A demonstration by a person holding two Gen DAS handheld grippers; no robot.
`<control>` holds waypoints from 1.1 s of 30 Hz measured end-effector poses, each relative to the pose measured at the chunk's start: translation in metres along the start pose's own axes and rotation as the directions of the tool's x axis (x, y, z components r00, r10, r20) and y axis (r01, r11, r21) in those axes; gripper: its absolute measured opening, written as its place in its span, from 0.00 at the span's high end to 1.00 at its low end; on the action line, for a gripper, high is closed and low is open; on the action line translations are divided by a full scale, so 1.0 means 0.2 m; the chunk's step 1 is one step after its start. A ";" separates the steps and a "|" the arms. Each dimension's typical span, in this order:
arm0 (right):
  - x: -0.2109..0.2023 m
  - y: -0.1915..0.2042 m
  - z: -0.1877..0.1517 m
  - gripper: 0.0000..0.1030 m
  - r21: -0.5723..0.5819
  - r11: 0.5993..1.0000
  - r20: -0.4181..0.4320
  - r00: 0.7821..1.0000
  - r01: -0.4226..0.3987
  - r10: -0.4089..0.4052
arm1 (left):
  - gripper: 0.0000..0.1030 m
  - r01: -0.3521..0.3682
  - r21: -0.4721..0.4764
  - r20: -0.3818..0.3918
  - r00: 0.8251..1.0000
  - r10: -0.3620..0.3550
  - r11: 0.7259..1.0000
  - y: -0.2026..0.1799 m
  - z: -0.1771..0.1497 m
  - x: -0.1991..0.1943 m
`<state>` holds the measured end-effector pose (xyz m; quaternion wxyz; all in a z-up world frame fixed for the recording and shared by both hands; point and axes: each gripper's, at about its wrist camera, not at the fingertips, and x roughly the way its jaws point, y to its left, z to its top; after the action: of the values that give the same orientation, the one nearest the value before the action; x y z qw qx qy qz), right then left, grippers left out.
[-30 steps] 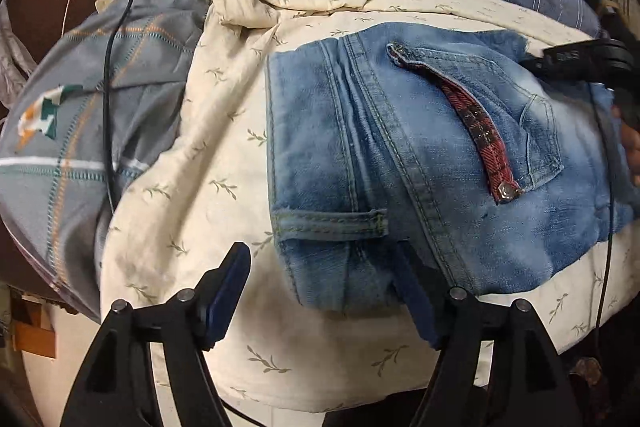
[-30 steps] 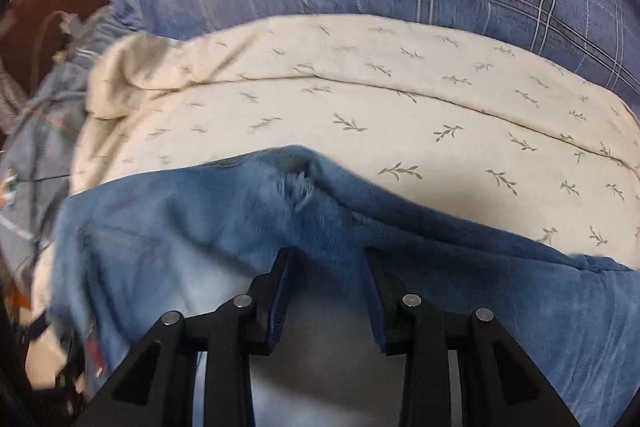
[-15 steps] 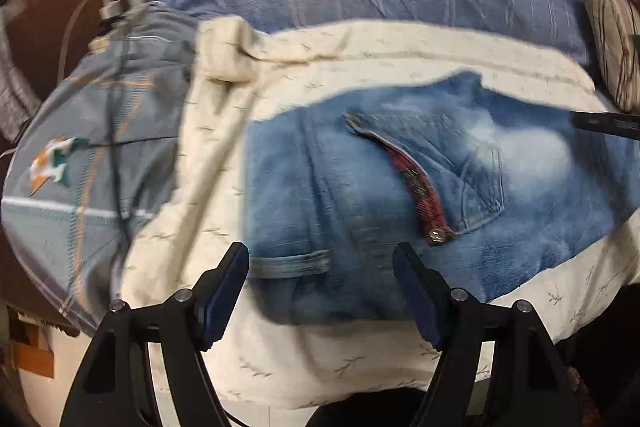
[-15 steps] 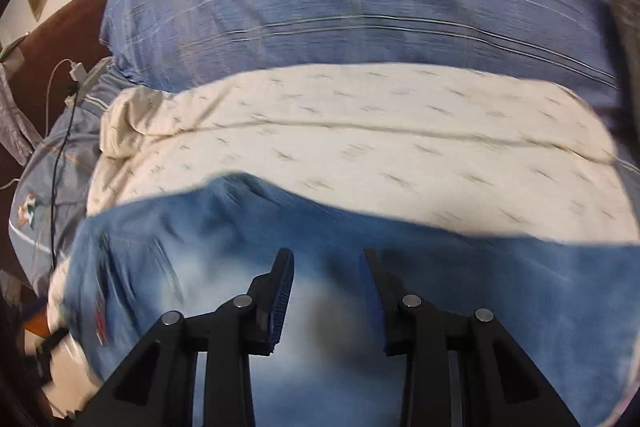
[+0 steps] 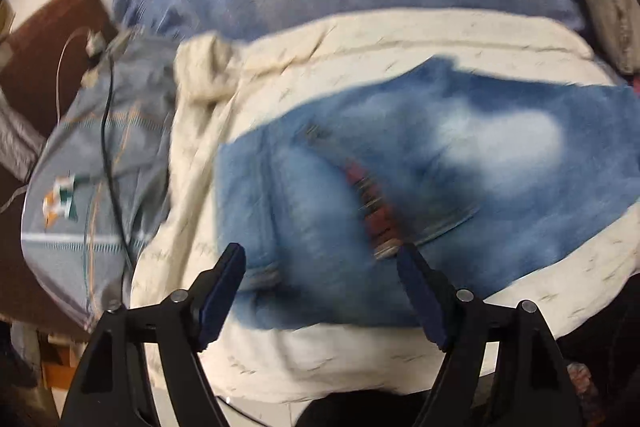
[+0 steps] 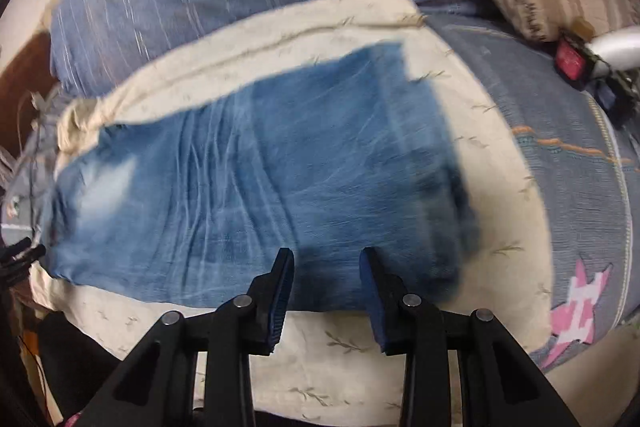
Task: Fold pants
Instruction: 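Open both tools and release the folded jeans onto the sheet, then grasp the stacked leg hems with the right tool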
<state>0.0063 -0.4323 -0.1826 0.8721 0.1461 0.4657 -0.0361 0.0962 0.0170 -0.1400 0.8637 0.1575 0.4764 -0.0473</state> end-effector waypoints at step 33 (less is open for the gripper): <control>-0.01 -0.62 -0.06 0.36 0.443 0.778 0.272 0.894 -0.446 0.357 | 0.17 0.278 0.183 -0.002 0.959 -0.282 0.943 -1.05 0.36 -0.01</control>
<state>-0.0285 -0.5475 -0.2140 0.8295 0.4564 0.3213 0.0209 0.1053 -0.2041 -0.1498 0.8360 0.1655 0.4771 -0.2147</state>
